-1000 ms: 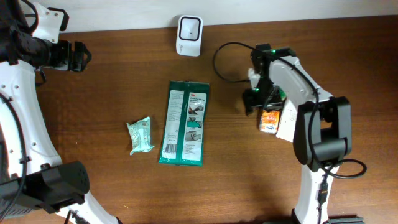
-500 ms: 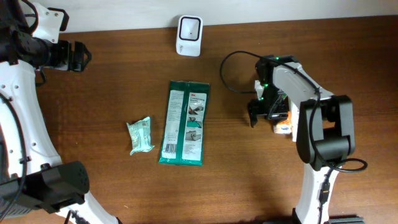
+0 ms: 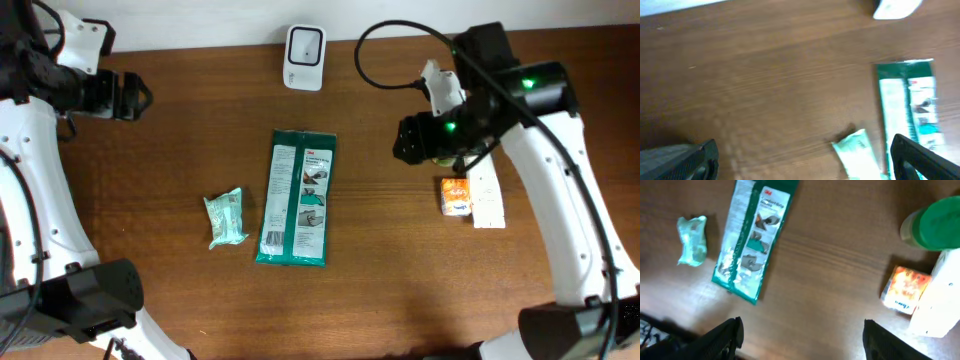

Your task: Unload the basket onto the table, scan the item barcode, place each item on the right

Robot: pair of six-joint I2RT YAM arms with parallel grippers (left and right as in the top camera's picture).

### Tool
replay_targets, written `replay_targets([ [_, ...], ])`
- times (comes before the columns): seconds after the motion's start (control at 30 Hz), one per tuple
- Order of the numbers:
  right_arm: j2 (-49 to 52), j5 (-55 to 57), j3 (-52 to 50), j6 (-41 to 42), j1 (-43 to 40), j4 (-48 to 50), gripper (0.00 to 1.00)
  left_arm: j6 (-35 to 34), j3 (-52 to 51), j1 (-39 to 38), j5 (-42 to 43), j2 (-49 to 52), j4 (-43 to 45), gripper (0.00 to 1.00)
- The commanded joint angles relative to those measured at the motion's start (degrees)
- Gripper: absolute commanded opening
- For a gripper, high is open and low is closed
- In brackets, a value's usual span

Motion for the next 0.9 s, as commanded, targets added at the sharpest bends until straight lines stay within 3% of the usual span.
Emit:
replay_targets([
  [0.0,-0.26,-5.14,0.07,-0.44,-0.04,0.87,0.74,-0.61,-0.11,0.33,14.36,0.46,-0.94,0.99],
  [0.03,0.63,-6.56,-0.26,-0.42,0.02,1.44,0.74,-0.61,-0.26,0.31,18.12,0.5,-1.33,0.95],
  [0.07,1.81,-8.26,-0.63,-0.39,0.02,2.01,0.74,-0.76,-0.92,0.28,21.07,0.5,-1.38,0.57],
  [0.13,5.44,-12.87,-2.6,0.04,0.98,4.76,0.7,-5.97,-4.09,-1.46,21.27,0.61,-1.18,0.01],
  [0.23,11.13,-13.73,-5.66,2.84,4.98,9.14,0.6,-10.34,-12.02,-6.97,14.23,0.61,0.31,0.0],
  [0.3,14.71,-10.82,-5.7,7.41,7.1,11.47,0.54,-14.43,-20.26,-12.5,11.19,0.61,6.54,0.0],
  [0.6,23.1,-8.17,-5.7,11.08,8.13,17.09,0.53,-14.38,-44.24,-25.27,11.28,0.72,28.79,0.0],
  [0.67,23.32,-7.23,-5.7,12.79,8.15,20.52,0.5,-14.36,-46.03,-25.77,7.63,0.79,30.56,0.0],
  [0.7,23.65,-6.27,-5.7,15.06,8.2,22.38,0.44,-15.08,-46.01,-25.11,5.16,0.83,30.93,0.0],
  [0.8,26.56,-4.35,-6.43,19.78,8.92,28.61,0.04,-17.35,-45.9,-19.1,4.31,0.81,32.57,0.0],
  [0.87,28.41,-3.65,-8.02,22.21,10.05,32.44,0.04,-17.57,-45.9,-16.39,4.31,0.81,32.61,0.0],
])
